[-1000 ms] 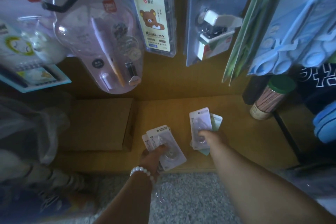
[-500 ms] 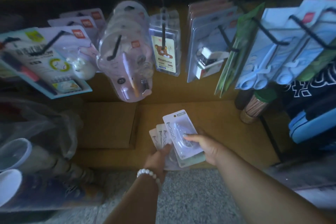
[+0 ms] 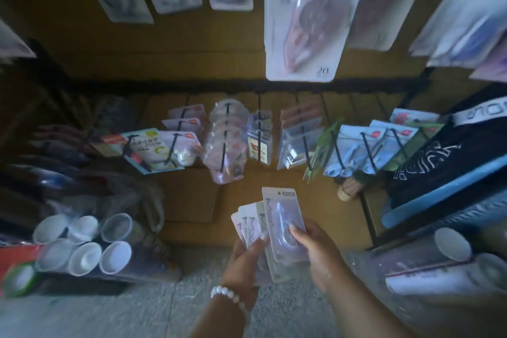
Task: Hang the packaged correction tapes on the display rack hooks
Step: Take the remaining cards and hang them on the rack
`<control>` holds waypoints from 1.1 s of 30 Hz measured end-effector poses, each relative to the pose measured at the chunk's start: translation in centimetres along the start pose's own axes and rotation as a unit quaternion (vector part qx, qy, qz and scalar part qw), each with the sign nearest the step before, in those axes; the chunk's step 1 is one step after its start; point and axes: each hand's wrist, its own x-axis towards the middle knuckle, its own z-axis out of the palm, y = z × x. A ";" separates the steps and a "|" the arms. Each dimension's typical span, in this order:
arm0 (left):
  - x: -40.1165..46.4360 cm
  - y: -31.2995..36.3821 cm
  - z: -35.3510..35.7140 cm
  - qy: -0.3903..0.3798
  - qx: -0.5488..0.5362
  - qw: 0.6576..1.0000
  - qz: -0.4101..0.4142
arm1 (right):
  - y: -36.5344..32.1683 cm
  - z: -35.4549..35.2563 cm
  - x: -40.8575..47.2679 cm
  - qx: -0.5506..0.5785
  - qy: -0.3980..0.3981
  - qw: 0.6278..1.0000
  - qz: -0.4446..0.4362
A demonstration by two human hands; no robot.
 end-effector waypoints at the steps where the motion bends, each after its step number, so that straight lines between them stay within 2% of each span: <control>1: -1.6 0.7 0.6 -0.002 -0.001 1.000 0.004 | -1.2 0.3 -1.3 0.001 -0.002 1.000 -0.002; 10: -12.7 9.1 3.7 -0.044 -0.012 0.998 0.046 | -12.3 5.0 -10.2 0.001 -0.002 1.000 -0.022; 16: -17.1 14.3 5.4 -0.028 -0.021 0.996 0.077 | -19.4 7.1 -14.5 0.028 -0.053 0.997 -0.039; 23: -22.9 17.8 7.5 -0.057 0.018 0.990 0.128 | -24.8 7.9 -19.5 0.032 -0.086 0.991 -0.099; 30: -27.3 21.8 9.2 -0.030 0.050 0.985 0.163 | -28.9 8.9 -22.6 0.041 -0.116 0.984 -0.132; 33: -29.0 24.5 10.3 -0.011 0.050 0.982 0.184 | -31.2 9.8 -23.7 0.024 -0.117 0.978 -0.172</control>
